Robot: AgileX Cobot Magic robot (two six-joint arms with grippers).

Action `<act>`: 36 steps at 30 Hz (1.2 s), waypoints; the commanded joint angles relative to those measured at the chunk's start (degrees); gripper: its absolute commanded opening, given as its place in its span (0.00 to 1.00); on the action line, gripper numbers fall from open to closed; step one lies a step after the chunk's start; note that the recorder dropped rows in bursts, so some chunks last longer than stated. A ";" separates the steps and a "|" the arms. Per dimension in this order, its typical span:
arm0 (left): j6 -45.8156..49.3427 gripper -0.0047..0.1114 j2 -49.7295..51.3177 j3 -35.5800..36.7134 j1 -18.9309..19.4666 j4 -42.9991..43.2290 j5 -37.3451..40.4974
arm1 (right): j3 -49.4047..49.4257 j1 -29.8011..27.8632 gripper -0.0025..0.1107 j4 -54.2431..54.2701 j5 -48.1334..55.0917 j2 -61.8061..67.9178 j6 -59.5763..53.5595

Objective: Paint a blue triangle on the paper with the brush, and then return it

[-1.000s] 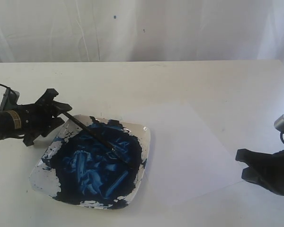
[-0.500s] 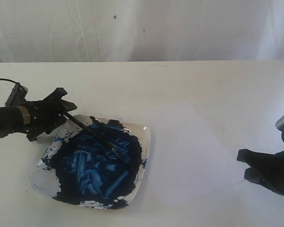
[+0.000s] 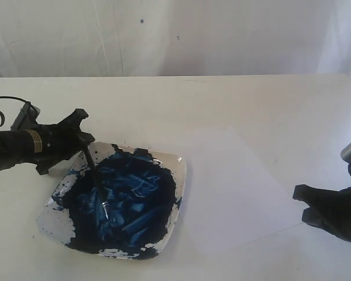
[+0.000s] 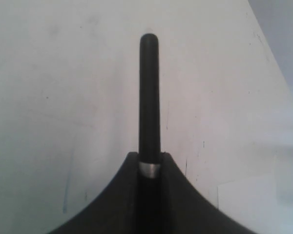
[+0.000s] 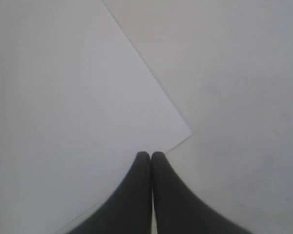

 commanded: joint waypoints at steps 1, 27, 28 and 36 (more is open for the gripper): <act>-0.24 0.09 0.81 0.26 -0.37 0.78 1.57 | 0.24 -0.16 0.02 0.15 0.36 0.02 -0.80; 10.17 0.04 0.25 0.26 -0.37 -9.40 -25.81 | 0.04 -0.16 0.02 1.60 -1.64 4.09 -1.74; 10.39 0.04 -0.39 0.26 -0.37 -8.97 -25.81 | -0.49 -0.83 0.02 2.24 -3.95 5.92 -3.98; 14.97 0.04 -5.52 0.26 -0.37 -7.57 -25.81 | -0.71 -13.45 0.02 12.92 -23.25 11.89 -17.68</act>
